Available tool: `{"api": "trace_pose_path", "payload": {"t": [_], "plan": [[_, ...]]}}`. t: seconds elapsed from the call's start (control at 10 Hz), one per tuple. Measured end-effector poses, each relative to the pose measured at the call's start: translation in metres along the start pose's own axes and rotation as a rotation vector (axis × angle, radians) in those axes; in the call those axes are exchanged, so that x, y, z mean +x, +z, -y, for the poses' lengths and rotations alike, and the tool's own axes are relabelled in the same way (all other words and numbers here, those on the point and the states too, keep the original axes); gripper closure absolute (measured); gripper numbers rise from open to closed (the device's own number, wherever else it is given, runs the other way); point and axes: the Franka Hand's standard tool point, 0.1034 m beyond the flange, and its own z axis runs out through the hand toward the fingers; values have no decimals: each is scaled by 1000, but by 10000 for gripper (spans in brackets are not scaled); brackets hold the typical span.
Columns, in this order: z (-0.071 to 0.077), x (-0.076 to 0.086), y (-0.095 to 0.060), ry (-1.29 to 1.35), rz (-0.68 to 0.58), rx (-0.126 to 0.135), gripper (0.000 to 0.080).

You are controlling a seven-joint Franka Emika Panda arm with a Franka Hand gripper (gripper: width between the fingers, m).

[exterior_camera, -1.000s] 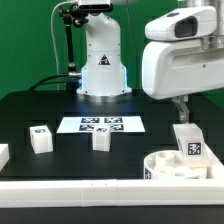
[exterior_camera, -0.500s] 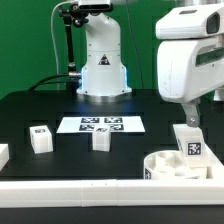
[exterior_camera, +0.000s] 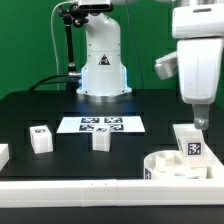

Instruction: Assemble stool

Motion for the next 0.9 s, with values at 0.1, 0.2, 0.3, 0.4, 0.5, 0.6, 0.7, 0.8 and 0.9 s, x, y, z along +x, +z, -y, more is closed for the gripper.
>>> {"api": "trace_pose_path", "payload": {"t": [0.1,0.2,0.3,0.4,0.5,0.6,0.7,0.8,0.9], "plan": [[0,-2,1,-116,8,-5,150],[0,-3,2,-186,11,-3,150],[1,-5,3,-239,14,-1,150],[1,-7,4,-324,23,-1,150],[0,-9,5,-369,26,0,150],[1,-10,7,-365,27,3,150],[1,-12,10,-359,28,8,150],[2,-13,13,-355,29,13,150],[4,-14,16,-344,30,17,150]]}}
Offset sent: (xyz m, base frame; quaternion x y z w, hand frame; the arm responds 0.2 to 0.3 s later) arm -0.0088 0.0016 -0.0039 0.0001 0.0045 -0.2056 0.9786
